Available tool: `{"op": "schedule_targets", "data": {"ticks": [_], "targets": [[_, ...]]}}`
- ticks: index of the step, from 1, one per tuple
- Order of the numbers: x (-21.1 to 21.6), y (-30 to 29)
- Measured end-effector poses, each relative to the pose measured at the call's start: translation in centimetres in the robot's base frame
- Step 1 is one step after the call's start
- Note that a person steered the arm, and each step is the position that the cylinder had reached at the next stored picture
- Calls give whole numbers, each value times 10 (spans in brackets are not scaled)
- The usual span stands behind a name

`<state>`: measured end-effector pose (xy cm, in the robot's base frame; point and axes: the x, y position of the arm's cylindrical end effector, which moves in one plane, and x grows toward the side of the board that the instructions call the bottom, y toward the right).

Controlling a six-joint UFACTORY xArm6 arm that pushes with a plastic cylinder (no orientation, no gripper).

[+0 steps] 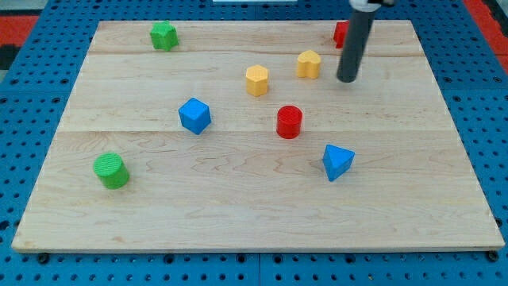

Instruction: Slightly touch the blue triangle

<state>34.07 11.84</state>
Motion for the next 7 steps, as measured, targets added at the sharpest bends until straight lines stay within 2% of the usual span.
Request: {"op": "schedule_targets", "data": {"ticks": [1, 3, 4, 6, 7], "targets": [[-15, -39], [-22, -48], [-1, -46], [11, -32], [80, -24]]}}
